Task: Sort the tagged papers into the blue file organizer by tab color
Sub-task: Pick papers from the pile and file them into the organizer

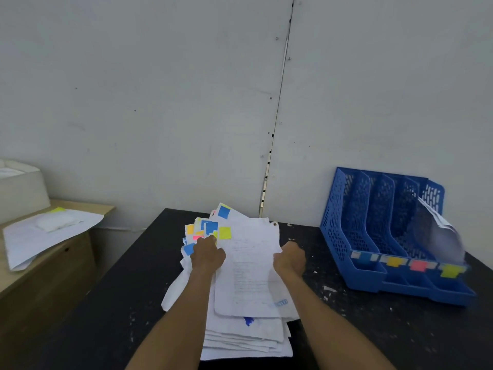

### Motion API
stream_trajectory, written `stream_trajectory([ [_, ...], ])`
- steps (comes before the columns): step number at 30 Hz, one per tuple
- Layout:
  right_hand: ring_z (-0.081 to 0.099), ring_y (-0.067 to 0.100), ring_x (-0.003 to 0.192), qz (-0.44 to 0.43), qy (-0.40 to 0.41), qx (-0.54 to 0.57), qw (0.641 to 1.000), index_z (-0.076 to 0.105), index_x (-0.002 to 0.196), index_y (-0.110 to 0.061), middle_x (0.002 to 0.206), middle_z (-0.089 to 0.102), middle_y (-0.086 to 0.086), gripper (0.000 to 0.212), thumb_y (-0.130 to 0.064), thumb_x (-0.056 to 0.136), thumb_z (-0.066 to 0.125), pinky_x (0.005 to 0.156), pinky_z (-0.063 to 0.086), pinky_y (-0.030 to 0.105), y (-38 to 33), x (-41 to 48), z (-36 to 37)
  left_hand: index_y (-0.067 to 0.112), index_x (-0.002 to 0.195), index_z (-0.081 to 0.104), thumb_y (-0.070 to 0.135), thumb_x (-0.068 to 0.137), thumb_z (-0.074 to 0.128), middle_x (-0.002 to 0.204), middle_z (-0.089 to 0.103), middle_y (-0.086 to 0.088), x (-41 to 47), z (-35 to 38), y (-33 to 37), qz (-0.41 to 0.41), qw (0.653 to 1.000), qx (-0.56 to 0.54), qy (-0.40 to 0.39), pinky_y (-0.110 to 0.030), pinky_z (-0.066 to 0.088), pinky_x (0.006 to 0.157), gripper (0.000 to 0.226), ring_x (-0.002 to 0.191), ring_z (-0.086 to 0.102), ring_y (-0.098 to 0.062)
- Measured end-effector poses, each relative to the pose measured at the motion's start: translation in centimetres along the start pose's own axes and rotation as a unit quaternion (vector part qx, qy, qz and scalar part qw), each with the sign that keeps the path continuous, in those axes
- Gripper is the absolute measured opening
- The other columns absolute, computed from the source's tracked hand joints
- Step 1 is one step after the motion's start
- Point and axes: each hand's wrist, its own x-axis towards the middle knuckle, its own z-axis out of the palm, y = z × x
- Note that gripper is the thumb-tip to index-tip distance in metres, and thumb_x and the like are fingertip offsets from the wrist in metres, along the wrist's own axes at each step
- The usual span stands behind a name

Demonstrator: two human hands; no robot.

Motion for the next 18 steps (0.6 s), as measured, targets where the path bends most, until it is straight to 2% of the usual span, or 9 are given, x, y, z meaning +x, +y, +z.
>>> stream_trajectory([
  [3,0.060,0.017,0.085,-0.015,0.004,0.042,0.999,0.057,0.099,-0.012,0.100,0.064,0.003,0.012,-0.021,0.093,0.061,0.062,0.042,0.025,0.0,0.3,-0.5,0.019,0.137,0.047,0.027,0.094,0.055,0.139,0.044,-0.008,-0.3,0.2,0.9,-0.008,1.000,0.007,0.015,-0.037,0.039,0.106,0.044,0.127,0.045,-0.025],
  [9,0.057,0.018,0.077,-0.064,0.008,0.146,0.987,0.050,0.104,-0.011,0.093,0.060,0.005,0.014,-0.025,0.098,0.049,0.053,0.037,0.026,-0.7,1.2,-3.2,0.018,0.136,0.048,0.023,0.092,0.056,0.145,0.039,-0.008,-1.0,0.1,3.4,0.036,0.999,0.002,0.028,-0.042,0.032,0.109,0.045,0.134,0.038,-0.026],
  [13,0.056,0.020,0.075,-0.090,0.051,0.204,0.973,0.044,0.105,-0.012,0.086,0.056,0.004,0.015,-0.026,0.100,0.044,0.055,0.039,0.029,-0.9,1.7,-6.1,0.017,0.135,0.049,0.028,0.092,0.058,0.145,0.041,-0.007,-1.6,0.7,6.8,0.088,0.996,-0.026,0.019,-0.038,0.034,0.107,0.045,0.133,0.039,-0.025],
  [16,0.048,0.012,0.064,-0.122,0.100,0.226,0.961,0.041,0.099,-0.012,0.076,0.049,-0.002,0.014,-0.026,0.102,0.042,0.050,0.031,0.025,0.1,2.4,-9.6,0.016,0.134,0.050,0.034,0.091,0.059,0.142,0.046,-0.008,-2.3,2.2,11.0,0.127,0.990,-0.055,-0.018,-0.038,0.036,0.107,0.048,0.132,0.042,-0.026],
  [18,0.047,0.015,0.064,-0.139,0.132,0.235,0.953,0.040,0.096,-0.013,0.075,0.048,0.000,0.015,-0.027,0.102,0.041,0.049,0.028,0.027,0.7,3.0,-11.6,0.015,0.134,0.051,0.039,0.091,0.058,0.139,0.049,-0.009,-2.7,3.3,13.9,0.153,0.985,-0.071,-0.043,-0.038,0.038,0.104,0.050,0.128,0.046,-0.027],
])
